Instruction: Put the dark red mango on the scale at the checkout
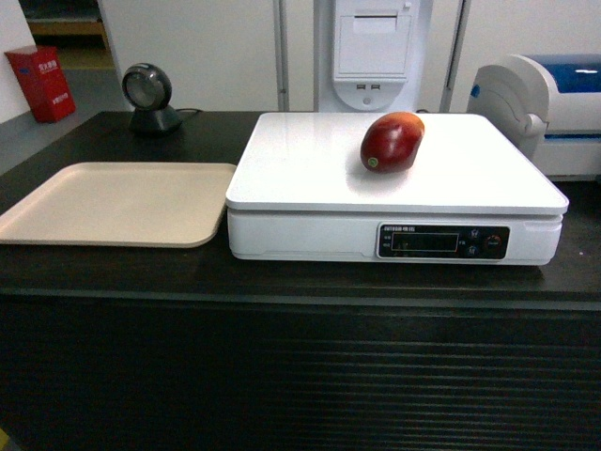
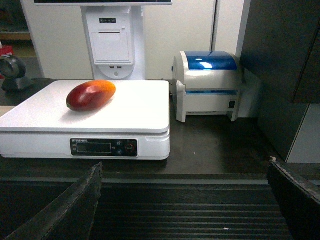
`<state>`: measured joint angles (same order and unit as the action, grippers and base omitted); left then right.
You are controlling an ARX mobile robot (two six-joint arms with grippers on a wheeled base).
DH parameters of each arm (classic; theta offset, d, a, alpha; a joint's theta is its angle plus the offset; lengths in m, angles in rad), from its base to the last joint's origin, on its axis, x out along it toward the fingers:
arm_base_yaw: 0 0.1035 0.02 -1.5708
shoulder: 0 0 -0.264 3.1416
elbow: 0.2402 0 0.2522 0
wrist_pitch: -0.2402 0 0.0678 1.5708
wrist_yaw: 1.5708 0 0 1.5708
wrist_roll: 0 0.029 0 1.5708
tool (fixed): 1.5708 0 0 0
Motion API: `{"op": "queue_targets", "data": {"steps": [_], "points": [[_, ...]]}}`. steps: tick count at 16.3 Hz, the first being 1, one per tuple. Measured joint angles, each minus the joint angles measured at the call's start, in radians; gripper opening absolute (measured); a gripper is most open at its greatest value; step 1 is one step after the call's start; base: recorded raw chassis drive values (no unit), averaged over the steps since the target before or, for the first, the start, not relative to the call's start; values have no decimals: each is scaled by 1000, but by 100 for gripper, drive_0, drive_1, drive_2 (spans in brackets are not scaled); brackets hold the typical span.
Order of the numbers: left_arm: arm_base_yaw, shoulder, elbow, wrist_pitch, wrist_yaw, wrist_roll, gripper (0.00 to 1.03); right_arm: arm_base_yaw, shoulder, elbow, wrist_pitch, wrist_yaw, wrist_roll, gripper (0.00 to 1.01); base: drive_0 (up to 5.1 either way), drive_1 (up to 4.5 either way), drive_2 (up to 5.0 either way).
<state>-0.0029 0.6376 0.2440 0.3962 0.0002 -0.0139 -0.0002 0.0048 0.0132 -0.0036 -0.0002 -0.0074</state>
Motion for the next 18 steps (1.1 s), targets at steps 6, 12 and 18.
{"op": "queue_targets", "data": {"steps": [6,12,18], "points": [[0,-163,-137,-31,0,0,2,0,0,0,0,0,0,98,0,0,0],[0,-306,-195,-115,0,0,2,0,0,0,0,0,0,98,0,0,0],[0,-413,-235,-169,-1,0,2,0,0,0,0,0,0,98,0,0,0]]}}
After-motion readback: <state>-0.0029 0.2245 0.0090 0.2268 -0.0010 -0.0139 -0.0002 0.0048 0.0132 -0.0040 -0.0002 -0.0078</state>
